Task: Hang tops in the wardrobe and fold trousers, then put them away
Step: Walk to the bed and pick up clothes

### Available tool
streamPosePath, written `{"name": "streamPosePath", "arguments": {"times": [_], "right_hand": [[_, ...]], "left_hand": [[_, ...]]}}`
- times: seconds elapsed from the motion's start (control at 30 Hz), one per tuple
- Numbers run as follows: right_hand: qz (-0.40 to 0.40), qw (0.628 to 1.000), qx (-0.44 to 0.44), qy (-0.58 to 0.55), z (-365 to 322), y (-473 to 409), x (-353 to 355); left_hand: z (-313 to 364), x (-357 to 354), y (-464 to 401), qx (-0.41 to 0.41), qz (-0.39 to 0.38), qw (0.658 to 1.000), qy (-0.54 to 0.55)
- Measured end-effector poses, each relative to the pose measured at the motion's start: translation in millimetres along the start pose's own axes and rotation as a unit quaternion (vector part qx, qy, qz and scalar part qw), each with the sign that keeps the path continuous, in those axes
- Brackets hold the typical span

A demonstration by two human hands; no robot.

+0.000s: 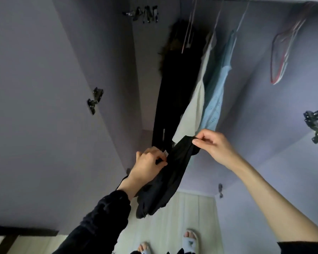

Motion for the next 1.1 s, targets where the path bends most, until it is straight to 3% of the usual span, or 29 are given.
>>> {"name": "streamPosePath", "arguments": {"times": [0.1, 0.23, 0.37, 0.53, 0.8, 0.93, 1.03, 1.1], "right_hand": [[0.012, 1.0, 0.005, 0.01, 8, -7, 29], [0.044, 0.998, 0.003, 0.041, 22, -21, 77], [0.054, 0.993, -0.015, 0.105, 37, -40, 122], [0.09, 0.985, -0.02, 0.147, 47, -51, 171], [0.201, 0.973, -0.02, 0.11, 48, -59, 232], [0.225, 0.968, -0.044, 0.105, 55, -56, 242], [0.241, 0.963, -0.061, 0.107, 60, -55, 243], [0.239, 0.962, -0.075, 0.111, 61, -54, 241]], "left_hand": [[22, -12, -32, 0.011, 0.014, 0.999, 0.044], [37, -18, -66, 0.098, 0.045, 0.978, 0.178], [67, -20, -107, 0.084, 0.024, 0.984, 0.155], [102, -18, -139, 0.024, -0.072, 0.994, 0.081], [100, 20, -162, 0.109, 0.063, 0.989, -0.081], [110, 42, -180, 0.129, 0.067, 0.981, -0.132], [114, 51, -189, 0.134, 0.037, 0.984, -0.109], [114, 51, -192, 0.133, -0.004, 0.991, 0.007]]}}
Point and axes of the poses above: each hand's wrist, its own y-axis away from the middle knuckle, its own x-axis out of the back of the hand, z = x × y, the point moved 3 cm from there along -y, towards the middle knuckle, and after that the axes turned 1 degree about -y, right-handed, at the moved point
